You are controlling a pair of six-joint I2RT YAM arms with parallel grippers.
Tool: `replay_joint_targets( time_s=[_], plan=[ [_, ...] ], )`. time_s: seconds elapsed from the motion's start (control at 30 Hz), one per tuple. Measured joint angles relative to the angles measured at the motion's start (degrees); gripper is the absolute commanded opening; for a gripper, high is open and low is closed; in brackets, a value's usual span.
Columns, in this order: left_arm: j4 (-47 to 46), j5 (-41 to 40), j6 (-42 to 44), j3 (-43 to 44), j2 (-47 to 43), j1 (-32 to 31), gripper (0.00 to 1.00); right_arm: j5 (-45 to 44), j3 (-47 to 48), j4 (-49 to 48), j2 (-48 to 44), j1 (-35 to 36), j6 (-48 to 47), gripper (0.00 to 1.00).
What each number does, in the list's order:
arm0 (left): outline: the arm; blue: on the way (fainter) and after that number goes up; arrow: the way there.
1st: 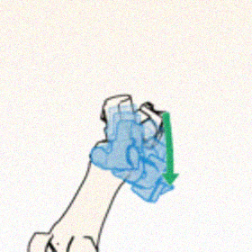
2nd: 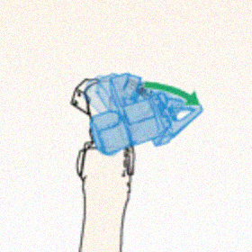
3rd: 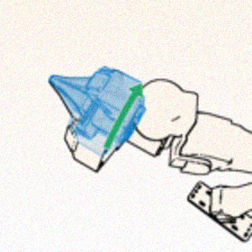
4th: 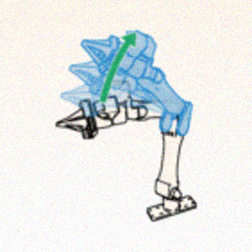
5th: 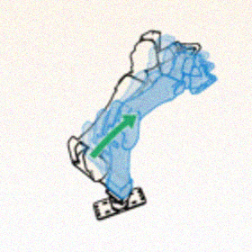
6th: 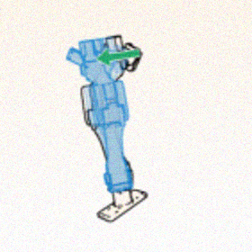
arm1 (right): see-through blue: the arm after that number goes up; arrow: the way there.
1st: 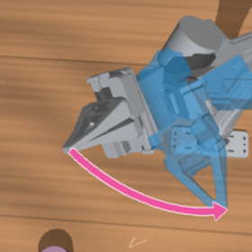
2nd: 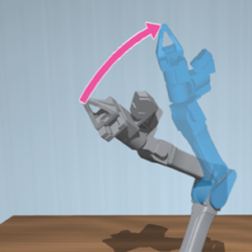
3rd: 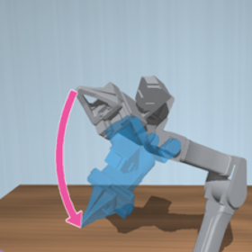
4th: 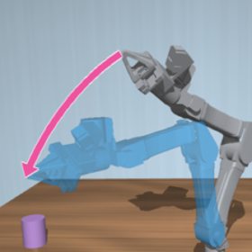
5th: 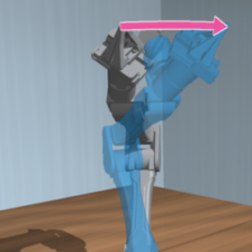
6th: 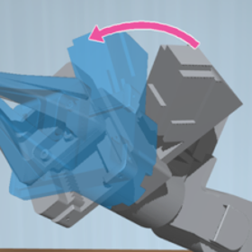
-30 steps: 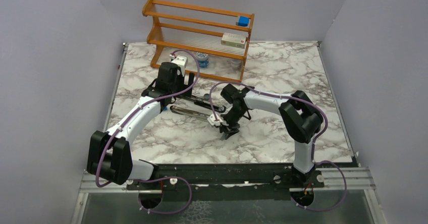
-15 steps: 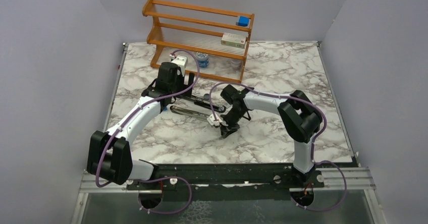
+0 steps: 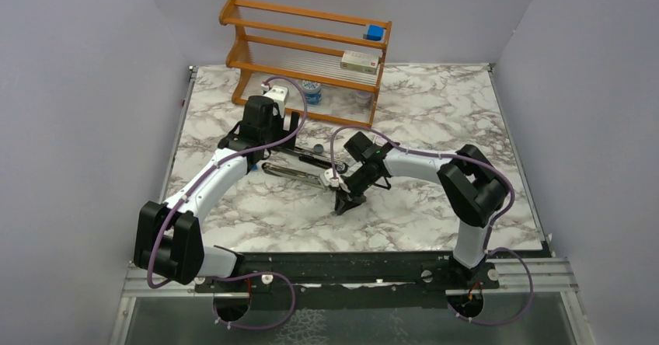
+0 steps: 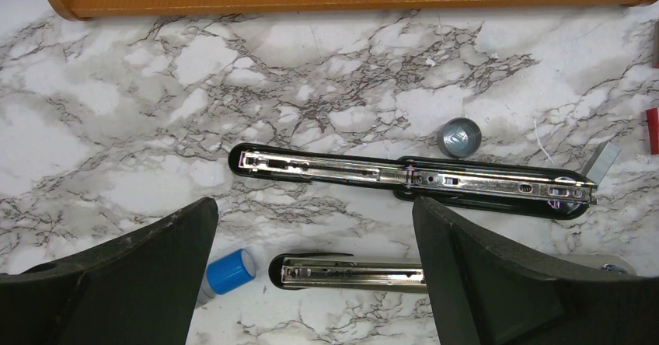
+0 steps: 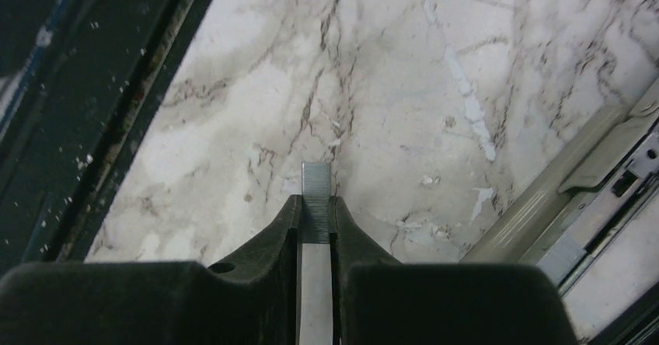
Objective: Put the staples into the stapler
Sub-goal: Pick up the staple from the center of the board.
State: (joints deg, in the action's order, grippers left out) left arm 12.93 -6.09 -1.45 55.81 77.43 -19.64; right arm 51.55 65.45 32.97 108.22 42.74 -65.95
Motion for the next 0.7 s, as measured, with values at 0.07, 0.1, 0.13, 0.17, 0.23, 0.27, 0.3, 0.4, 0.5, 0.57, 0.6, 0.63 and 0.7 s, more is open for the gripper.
replay_joint_targets(
  time_s=[0.07, 0.1, 0.13, 0.17, 0.23, 0.27, 0.3, 0.4, 0.5, 0.57, 0.6, 0.63, 0.7],
  plan=[
    [0.0, 0.0, 0.0, 0.0, 0.0, 0.0, 0.99, 1.8, -2.4, -5.0, -2.1, 0.1, 4.6, 0.12],
    [0.0, -0.1, 0.0, 0.0, 0.0, 0.0, 0.99, 2.2, -3.4, -7.9, -3.1, 0.2, 7.6, 0.12],
    [0.0, -0.3, 0.0, 0.0, 0.0, 0.0, 0.99, 2.3, -4.3, -10.8, -4.0, 0.4, 10.5, 0.12],
    [0.0, -0.7, 0.0, 0.0, 0.0, 0.0, 0.99, 2.1, -5.2, -14.1, -4.8, 0.7, 13.5, 0.12],
    [0.0, -1.8, -0.1, 0.0, 0.0, 0.0, 0.99, 0.9, -7.3, -20.7, -6.4, 1.4, 20.2, 0.13],
    [0.0, -2.4, -0.2, 0.0, 0.0, 0.0, 0.99, -0.2, -8.4, -24.0, -7.0, 1.9, 23.1, 0.13],
    [0.0, -3.3, -0.3, 0.0, 0.0, 0.0, 0.99, -1.5, -9.5, -27.3, -7.6, 2.4, 26.3, 0.13],
    [0.0, -5.6, -0.5, 0.0, 0.0, 0.0, 0.99, -5.6, -11.8, -35.3, -8.3, 4.3, 33.9, 0.12],
    [0.0, -7.6, -0.9, 0.0, -0.1, 0.0, 0.99, -9.9, -12.2, -40.8, -7.9, 6.2, 39.8, 0.12],
    [0.0, -8.9, -1.1, 0.0, -0.3, 0.0, 0.99, -12.9, -11.7, -43.5, -6.9, 7.3, 43.4, 0.12],
    [0.0, -9.3, -1.2, 0.0, -0.4, 0.0, 0.99, -14.1, -11.3, -44.2, -6.1, 7.7, 44.6, 0.12],
    [0.0, -9.9, -1.3, 0.0, -0.6, 0.0, 0.99, -15.3, -10.7, -44.7, -5.3, 8.2, 45.7, 0.12],
    [0.0, -10.6, -1.4, 0.0, -1.0, 0.0, 0.99, -17.2, -9.3, -45.2, -3.3, 9.1, 47.3, 0.12]
  ],
)
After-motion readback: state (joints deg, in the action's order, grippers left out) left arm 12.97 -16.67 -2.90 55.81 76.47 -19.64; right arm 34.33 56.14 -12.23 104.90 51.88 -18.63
